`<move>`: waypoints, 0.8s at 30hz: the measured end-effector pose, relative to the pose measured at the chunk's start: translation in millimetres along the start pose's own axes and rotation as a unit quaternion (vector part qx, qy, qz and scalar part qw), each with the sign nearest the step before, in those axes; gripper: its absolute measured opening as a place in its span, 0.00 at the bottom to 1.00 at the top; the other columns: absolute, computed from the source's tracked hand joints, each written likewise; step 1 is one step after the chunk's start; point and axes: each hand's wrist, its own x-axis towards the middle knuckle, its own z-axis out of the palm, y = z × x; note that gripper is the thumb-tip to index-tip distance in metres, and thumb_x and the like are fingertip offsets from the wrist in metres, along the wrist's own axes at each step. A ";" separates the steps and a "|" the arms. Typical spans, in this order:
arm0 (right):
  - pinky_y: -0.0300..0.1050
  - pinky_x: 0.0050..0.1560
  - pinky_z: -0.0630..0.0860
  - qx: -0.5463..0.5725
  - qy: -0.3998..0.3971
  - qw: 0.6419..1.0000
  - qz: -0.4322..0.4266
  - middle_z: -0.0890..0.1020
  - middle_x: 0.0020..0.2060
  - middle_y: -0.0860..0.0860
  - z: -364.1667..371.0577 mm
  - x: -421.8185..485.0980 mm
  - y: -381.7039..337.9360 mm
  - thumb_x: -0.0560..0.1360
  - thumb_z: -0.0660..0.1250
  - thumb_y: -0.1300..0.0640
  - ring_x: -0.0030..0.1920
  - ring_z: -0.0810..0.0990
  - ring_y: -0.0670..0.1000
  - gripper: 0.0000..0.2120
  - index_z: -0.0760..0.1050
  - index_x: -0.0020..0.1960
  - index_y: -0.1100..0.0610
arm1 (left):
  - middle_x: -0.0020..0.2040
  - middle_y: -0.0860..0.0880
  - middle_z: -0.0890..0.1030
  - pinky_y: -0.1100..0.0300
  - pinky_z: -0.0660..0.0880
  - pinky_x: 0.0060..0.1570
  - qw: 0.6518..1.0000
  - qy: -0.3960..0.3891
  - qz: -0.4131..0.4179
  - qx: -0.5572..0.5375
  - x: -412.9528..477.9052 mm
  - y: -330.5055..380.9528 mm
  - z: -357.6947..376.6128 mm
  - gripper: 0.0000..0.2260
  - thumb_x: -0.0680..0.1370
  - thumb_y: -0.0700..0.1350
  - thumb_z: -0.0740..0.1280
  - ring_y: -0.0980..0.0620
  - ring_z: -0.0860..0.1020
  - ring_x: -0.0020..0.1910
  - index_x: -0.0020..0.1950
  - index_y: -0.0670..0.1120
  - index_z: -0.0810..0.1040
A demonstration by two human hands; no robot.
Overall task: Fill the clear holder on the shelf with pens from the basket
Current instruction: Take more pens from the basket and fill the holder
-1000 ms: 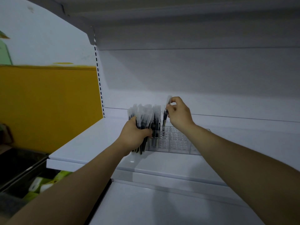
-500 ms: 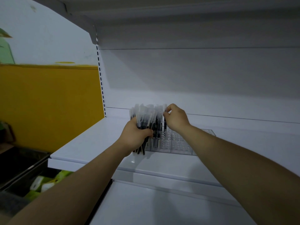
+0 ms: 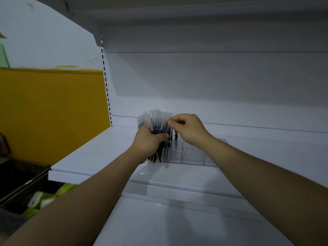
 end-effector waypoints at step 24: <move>0.57 0.49 0.80 -0.020 0.137 0.990 -0.002 0.77 0.39 0.47 -2.0 15.9 12.7 0.80 0.61 0.56 0.44 0.79 0.54 0.03 0.69 0.50 0.55 | 0.41 0.52 0.80 0.75 0.71 0.28 0.998 0.006 -0.031 0.048 -5.9 -6.6 -14.0 0.10 0.73 0.34 0.70 0.57 0.78 0.39 0.50 0.47 0.77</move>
